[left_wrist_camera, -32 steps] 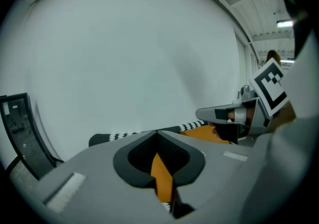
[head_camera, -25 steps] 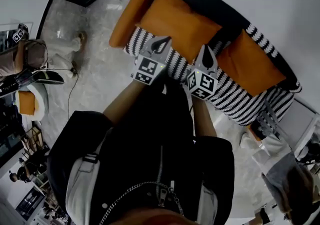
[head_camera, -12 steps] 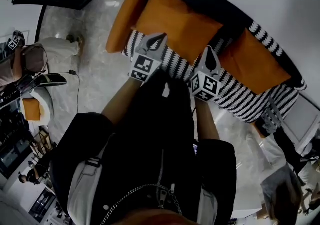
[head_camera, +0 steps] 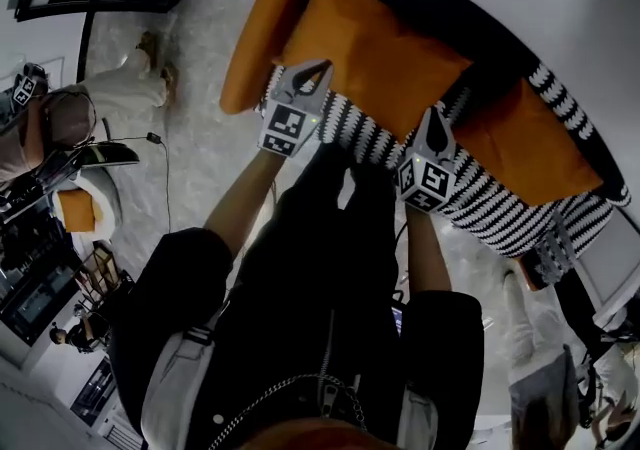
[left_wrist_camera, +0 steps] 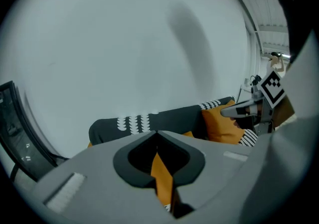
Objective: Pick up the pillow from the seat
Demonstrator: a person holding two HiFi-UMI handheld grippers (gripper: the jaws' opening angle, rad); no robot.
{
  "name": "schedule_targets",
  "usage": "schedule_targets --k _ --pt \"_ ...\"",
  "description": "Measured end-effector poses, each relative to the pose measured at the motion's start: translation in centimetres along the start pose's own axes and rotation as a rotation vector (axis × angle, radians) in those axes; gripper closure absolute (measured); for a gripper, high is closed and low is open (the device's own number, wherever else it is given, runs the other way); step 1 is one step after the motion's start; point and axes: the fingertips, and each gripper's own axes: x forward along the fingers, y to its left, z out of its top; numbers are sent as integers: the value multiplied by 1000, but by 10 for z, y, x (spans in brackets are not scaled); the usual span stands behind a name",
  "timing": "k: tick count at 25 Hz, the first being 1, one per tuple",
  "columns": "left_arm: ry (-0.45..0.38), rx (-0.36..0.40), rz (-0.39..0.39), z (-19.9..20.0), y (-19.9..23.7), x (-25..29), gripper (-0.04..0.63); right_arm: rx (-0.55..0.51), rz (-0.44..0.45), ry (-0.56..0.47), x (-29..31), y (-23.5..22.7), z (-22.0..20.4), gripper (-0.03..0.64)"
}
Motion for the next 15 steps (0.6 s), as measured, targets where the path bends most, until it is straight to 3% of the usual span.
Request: schedule_targets --k 7,11,13,15 --pt "72 -89 -21 -51 65 50 575 -35 -47 115 47 -29 -48 601" --pt "154 -115 -52 -92 98 81 473 -6 -15 222 77 -42 -92 539" --pt "211 -101 -69 -112 109 97 426 37 -1 278 90 -50 -115 464" --pt "269 -85 -98 -131 110 112 326 72 -8 317 99 -65 -133 403"
